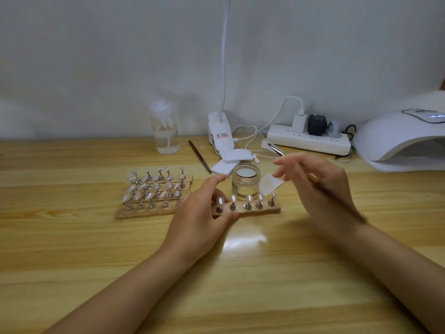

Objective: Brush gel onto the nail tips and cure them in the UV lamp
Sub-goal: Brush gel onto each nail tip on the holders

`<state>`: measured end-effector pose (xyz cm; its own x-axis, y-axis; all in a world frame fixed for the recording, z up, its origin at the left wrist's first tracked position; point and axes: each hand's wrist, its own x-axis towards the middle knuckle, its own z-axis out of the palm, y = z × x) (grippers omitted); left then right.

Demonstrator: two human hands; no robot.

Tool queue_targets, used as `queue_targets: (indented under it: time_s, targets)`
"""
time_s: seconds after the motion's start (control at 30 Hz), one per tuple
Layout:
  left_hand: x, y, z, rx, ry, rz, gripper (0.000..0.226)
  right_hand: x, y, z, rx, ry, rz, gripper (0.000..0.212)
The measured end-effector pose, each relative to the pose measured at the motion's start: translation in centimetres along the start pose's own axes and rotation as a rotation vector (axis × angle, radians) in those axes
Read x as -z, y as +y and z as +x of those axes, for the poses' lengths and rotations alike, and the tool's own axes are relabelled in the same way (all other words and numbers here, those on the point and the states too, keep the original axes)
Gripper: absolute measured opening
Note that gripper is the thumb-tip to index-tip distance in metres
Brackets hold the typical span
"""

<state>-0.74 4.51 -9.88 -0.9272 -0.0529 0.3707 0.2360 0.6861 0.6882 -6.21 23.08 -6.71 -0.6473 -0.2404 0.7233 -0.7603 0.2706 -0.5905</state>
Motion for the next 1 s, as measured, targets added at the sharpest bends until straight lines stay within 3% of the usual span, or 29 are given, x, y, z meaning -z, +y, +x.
queue_targets:
  time_s: [0.1, 0.2, 0.4, 0.73, 1.0]
  targets:
    - [0.0, -0.2, 0.0, -0.019, 0.007, -0.005, 0.058, -0.2, -0.8, -0.3, -0.081, 0.074, 0.168, 0.033]
    - [0.0, -0.4, 0.2, -0.015, 0.012, -0.015, 0.054, 0.0, -1.3, -1.5, -0.099, -0.011, 0.248, 0.044]
    - [-0.1, -0.3, 0.2, -0.041, 0.02, -0.01, 0.051, 0.1, -0.7, -3.3, 0.023, -0.1, 0.026, 0.027]
    - [-0.2, -0.5, 0.3, -0.014, 0.03, -0.085, 0.048, -1.0, 0.0, -3.5, 0.118, -0.085, -0.143, 0.035]
    - [-0.2, -0.4, 0.2, -0.015, 0.03, -0.089, 0.05, -1.0, -0.4, -3.7, 0.117, -0.109, -0.076, 0.052]
